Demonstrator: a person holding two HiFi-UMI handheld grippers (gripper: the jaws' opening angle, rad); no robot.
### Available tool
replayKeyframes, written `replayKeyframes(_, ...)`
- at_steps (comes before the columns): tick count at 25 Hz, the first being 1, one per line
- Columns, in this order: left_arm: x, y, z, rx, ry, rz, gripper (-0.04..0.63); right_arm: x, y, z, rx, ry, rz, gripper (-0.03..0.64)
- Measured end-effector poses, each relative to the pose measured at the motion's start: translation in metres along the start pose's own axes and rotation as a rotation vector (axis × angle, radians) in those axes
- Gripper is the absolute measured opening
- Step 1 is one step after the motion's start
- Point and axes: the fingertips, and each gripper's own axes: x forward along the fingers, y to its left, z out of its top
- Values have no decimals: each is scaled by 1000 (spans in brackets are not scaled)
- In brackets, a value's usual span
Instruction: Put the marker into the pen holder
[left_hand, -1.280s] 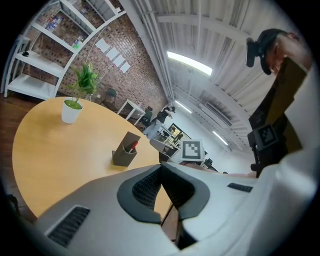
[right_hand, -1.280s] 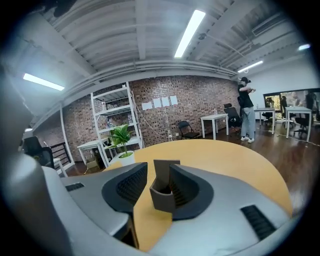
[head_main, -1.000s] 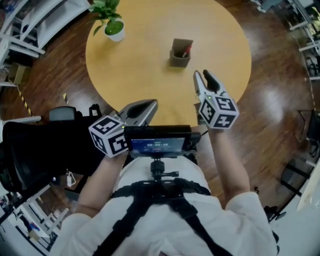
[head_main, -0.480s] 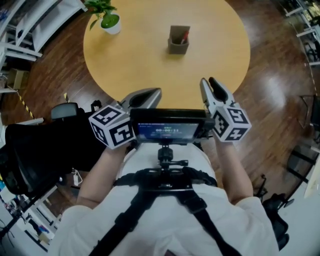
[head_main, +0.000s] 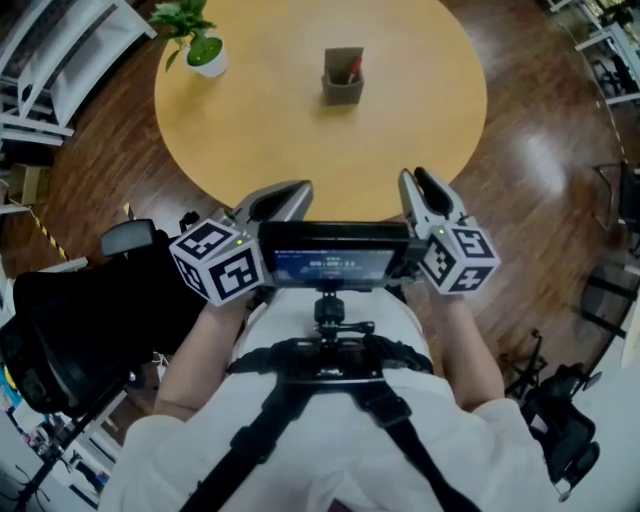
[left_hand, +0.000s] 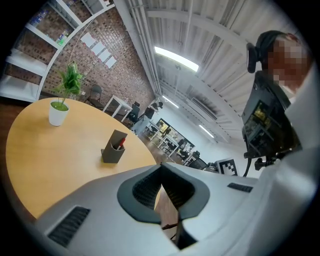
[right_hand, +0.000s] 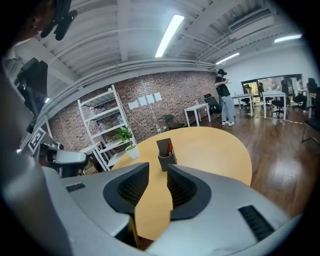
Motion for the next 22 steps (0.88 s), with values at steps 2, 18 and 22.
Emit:
replayKeyframes(2, -4, 1, -6, -13, 13, -9, -8, -6, 4, -5, 10, 0, -15, 106)
replayKeyframes(18, -22, -40, -46, -1, 1, 7, -8, -69, 21, -28, 42, -22, 47, 106)
replayKeyframes(22, -23, -67, -67, 6, -17, 41, -8, -100, 18, -40, 31, -18, 97, 106)
